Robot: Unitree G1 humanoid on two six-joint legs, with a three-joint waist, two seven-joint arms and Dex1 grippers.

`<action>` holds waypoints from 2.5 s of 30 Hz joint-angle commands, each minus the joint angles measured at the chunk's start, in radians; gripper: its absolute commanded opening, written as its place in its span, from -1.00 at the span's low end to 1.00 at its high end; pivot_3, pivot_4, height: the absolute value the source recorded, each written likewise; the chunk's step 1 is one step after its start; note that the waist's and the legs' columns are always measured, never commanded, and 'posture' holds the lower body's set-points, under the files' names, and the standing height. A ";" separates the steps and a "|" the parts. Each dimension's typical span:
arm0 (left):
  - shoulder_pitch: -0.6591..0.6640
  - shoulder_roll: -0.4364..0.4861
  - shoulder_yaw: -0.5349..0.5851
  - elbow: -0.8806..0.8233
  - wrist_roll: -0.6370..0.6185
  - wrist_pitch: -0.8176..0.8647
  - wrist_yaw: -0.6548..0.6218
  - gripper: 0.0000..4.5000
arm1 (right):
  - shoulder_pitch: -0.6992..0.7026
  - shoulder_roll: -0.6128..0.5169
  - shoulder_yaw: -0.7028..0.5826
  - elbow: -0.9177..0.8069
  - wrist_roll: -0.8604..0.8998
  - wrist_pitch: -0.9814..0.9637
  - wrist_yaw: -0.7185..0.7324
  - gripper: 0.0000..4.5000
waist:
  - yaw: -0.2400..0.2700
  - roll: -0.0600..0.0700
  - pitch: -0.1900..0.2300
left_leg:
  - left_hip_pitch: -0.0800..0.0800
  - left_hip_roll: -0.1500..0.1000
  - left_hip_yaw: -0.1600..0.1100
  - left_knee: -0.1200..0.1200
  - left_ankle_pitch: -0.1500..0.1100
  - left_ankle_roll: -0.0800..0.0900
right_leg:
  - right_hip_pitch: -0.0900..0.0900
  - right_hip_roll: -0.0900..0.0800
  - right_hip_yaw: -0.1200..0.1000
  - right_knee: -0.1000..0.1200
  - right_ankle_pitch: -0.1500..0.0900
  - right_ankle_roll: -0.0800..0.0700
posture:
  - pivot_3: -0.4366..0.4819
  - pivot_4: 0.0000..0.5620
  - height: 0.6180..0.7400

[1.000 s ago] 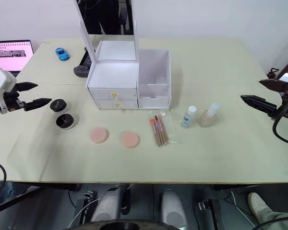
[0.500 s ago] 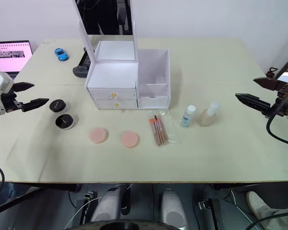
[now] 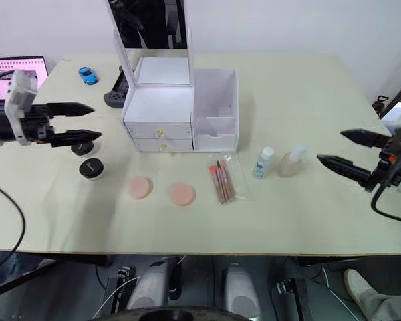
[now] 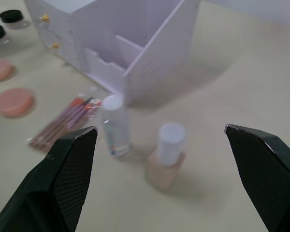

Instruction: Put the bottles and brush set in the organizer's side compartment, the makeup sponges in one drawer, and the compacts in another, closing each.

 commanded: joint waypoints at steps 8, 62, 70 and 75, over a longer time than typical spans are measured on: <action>-0.204 -0.147 -0.140 -0.193 -0.128 0.188 -0.054 0.97 | 0.233 0.134 -0.253 -0.332 0.094 0.190 -0.168 1.00 | -0.003 -0.003 0.000 | 0.000 -0.001 0.000 0.000 0.000 0.000 | 0.000 0.001 0.002 0.000 0.000 0.001 | -0.05 -0.47 1.00; -0.140 -0.188 -0.038 -0.365 -0.185 0.182 0.279 1.00 | -0.195 0.329 0.376 0.022 -0.230 -0.118 -0.518 0.43 | -0.003 -0.005 0.000 | 0.001 -0.001 0.001 -0.001 0.000 0.001 | -0.001 0.002 0.005 -0.001 0.000 0.001 | -0.05 -0.47 1.00; -0.133 -0.182 -0.052 -0.315 -0.162 0.141 0.270 1.00 | -0.196 0.341 0.388 0.062 -0.255 -0.175 -0.513 -0.68 | -0.004 -0.005 0.000 | 0.001 -0.001 0.001 -0.001 0.000 0.001 | -0.001 0.003 0.005 -0.001 0.000 0.001 | -0.05 -0.47 1.00; -0.142 -0.175 -0.054 -0.294 -0.155 0.131 0.257 1.00 | -0.197 0.329 0.360 0.038 -0.239 -0.189 -0.500 -0.68 | -0.004 -0.005 0.000 | 0.001 -0.001 0.001 -0.001 0.000 0.001 | -0.001 0.002 0.005 -0.001 0.000 0.001 | -0.05 -0.47 1.00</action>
